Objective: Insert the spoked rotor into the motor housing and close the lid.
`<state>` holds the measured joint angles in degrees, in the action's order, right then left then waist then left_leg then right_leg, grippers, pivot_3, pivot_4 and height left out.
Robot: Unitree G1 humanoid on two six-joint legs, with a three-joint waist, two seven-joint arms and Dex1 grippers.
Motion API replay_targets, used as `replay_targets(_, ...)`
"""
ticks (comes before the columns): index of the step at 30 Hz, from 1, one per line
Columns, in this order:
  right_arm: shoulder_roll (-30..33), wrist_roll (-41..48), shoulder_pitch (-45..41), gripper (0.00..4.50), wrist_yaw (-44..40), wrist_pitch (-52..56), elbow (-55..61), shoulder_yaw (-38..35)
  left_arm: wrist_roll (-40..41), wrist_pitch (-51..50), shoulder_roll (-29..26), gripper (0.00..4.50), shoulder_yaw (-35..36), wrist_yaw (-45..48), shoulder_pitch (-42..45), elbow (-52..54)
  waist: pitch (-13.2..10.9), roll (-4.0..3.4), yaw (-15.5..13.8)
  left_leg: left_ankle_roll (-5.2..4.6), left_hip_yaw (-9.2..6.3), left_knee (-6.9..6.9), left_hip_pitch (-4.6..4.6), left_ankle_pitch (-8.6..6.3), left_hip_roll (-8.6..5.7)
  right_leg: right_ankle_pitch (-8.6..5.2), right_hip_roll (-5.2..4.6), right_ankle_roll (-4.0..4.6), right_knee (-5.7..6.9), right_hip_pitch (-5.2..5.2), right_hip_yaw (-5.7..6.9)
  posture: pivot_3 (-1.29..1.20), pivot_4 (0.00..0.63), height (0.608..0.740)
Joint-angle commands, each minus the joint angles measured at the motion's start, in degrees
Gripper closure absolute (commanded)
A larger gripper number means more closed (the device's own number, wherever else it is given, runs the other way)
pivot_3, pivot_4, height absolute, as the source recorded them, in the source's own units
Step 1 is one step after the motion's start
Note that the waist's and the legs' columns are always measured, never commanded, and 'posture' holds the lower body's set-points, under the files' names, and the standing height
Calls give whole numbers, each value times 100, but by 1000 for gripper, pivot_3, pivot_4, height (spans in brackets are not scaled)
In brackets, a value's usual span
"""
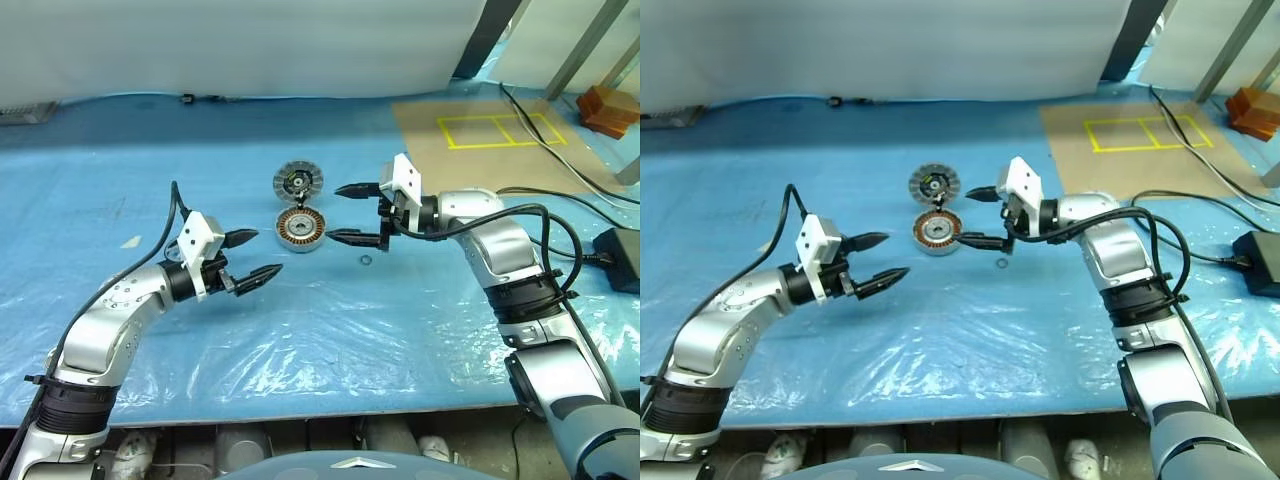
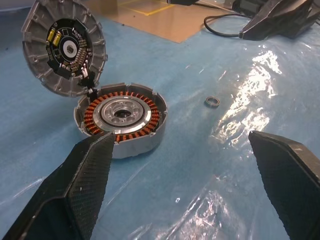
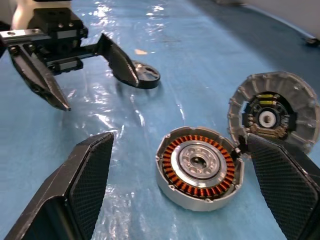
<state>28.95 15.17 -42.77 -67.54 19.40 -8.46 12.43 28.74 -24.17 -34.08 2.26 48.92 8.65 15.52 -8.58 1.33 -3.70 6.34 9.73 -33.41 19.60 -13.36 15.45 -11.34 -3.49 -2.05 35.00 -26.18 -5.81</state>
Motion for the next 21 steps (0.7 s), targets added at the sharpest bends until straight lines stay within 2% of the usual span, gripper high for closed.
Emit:
replay_targets(1, -92, -210, -501, 42, -164, -77, -274, 209, -16, 169, -86, 0, 140, 74, -5, 162, 0, 0, 4, -1, 0, -1, 0, 0, 0, 0, 0, 0, 1, 0, 0, 0, 150, 740)
replay_targets(5, -301, -629, -954, 42, -569, -494, -825, 729, 8, 211, -113, 0, 165, 90, -77, 264, 1, 1, 10, -1, 0, -7, -2, 0, 3, -5, 0, 12, 11, 0, 3, 0, 150, 740)
replay_targets(10, -636, -1549, -1412, 42, -489, -1044, -1957, 1429, -129, 382, -78, 0, 195, 3, -279, 179, 0, 1, 76, 1, -5, -32, 12, -1, 23, -16, 0, 29, 37, -6, 31, 0, 150, 740)
replay_targets(14, -1056, -1660, -1848, 42, -371, -973, -2705, 1342, -71, 393, -19, 0, 329, -134, -395, 296, -1, -1, 103, 2, -46, -81, 41, -2, 35, -28, 0, 51, 63, -18, 67, 0, 150, 740)
replay_targets(21, -1250, -2024, -2239, 42, -342, -1453, -3486, 1387, -76, 406, 32, 0, 359, -291, -541, 417, -1, -1, 112, 15, -79, -87, 42, -9, 38, -32, -3, 69, 75, -10, 95, 0, 150, 740)
